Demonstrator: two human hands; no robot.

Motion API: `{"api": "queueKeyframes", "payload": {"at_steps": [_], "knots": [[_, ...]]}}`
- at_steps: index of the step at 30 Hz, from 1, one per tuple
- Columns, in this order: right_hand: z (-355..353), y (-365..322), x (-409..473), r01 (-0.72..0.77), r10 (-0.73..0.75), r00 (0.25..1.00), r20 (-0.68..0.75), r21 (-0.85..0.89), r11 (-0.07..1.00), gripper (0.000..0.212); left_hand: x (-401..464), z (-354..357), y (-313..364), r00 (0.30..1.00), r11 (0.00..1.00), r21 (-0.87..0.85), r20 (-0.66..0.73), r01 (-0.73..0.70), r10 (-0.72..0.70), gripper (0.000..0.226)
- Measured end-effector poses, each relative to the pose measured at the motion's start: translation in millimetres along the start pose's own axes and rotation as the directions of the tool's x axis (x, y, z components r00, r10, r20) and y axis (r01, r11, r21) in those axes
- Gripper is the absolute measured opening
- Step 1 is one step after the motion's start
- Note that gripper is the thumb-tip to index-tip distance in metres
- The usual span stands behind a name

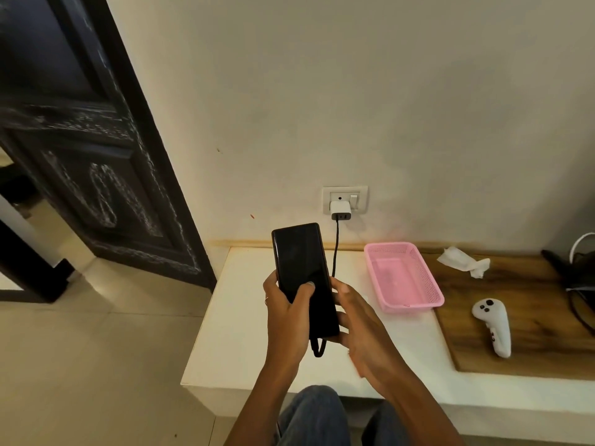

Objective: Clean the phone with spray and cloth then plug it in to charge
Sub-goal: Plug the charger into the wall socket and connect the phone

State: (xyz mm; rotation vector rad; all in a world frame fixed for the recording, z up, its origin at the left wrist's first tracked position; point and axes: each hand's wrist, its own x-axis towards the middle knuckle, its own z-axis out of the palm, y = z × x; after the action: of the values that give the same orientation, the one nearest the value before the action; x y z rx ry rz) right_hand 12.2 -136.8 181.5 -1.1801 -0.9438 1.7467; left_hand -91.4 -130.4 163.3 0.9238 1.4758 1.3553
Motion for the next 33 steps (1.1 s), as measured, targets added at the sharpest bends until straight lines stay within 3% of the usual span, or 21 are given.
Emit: {"api": "queueKeyframes", "payload": {"at_steps": [1,2,5,7,8,10,14,15,17,18,22,24,29,32,33], "knots": [[0,-3,-2,-0.021,0.021,1.000,0.006,0.027,0.999,0.065,-1,-1,1,1.000,1.000,-0.011,0.005,0.003,-0.003,0.039],[0,-2,-3,-0.028,0.027,0.999,0.029,0.051,0.998,0.072,-2,-3,2,1.000,1.000,-0.018,0.008,0.005,-0.005,0.035],[5,-2,-5,-0.015,0.013,0.999,0.035,0.075,0.997,0.034,-4,-6,3,1.000,0.999,-0.026,0.013,0.022,-0.022,0.028],[6,-1,-7,-0.011,0.009,1.000,0.018,0.115,0.993,0.043,-5,-8,4,1.000,0.999,-0.023,0.018,0.023,-0.023,0.027],[7,-2,-10,0.000,-0.002,1.000,0.018,0.112,0.994,0.066,-6,-8,4,1.000,1.000,-0.024,0.020,0.019,-0.018,0.026],[4,-1,-12,0.024,-0.026,0.999,0.035,0.072,0.997,0.139,-6,-9,5,1.000,0.999,-0.030,0.021,0.013,-0.012,0.025],[4,-2,-13,0.062,-0.065,0.997,0.032,0.095,0.994,0.163,-8,-9,8,1.000,0.999,-0.040,0.030,0.011,-0.009,0.023],[5,-4,-15,0.051,-0.055,0.998,0.034,0.099,0.994,0.155,-9,-10,8,0.999,0.999,-0.042,0.032,0.010,-0.008,0.022],[9,-8,-17,0.047,-0.050,0.997,0.054,0.066,0.997,0.091,-9,-10,10,0.999,0.999,-0.044,0.034,0.008,-0.007,0.022],[7,-5,-15,0.053,-0.056,0.997,0.049,0.057,0.997,0.069,-9,-10,10,0.999,0.999,-0.043,0.034,0.009,-0.007,0.021],[2,0,-10,0.083,-0.082,0.996,0.031,-0.021,0.996,0.027,-10,-11,11,0.999,0.999,-0.036,0.036,0.010,-0.009,0.019],[0,2,-6,0.070,-0.070,0.997,0.031,-0.013,0.997,0.046,-10,-11,11,0.999,0.999,-0.037,0.037,0.009,-0.007,0.019],[-11,7,0,0.013,-0.016,0.998,0.065,0.042,0.999,0.038,-10,-13,11,0.999,0.999,-0.037,0.035,0.008,-0.007,0.019],[-3,8,-5,0.075,-0.075,0.996,0.038,0.010,0.997,0.024,-9,-14,10,0.999,0.999,-0.045,0.030,0.012,-0.010,0.018],[-1,8,-6,0.088,-0.088,0.996,0.022,0.007,0.996,0.032,-9,-14,9,1.000,0.998,-0.054,0.028,0.012,-0.010,0.017]]}}
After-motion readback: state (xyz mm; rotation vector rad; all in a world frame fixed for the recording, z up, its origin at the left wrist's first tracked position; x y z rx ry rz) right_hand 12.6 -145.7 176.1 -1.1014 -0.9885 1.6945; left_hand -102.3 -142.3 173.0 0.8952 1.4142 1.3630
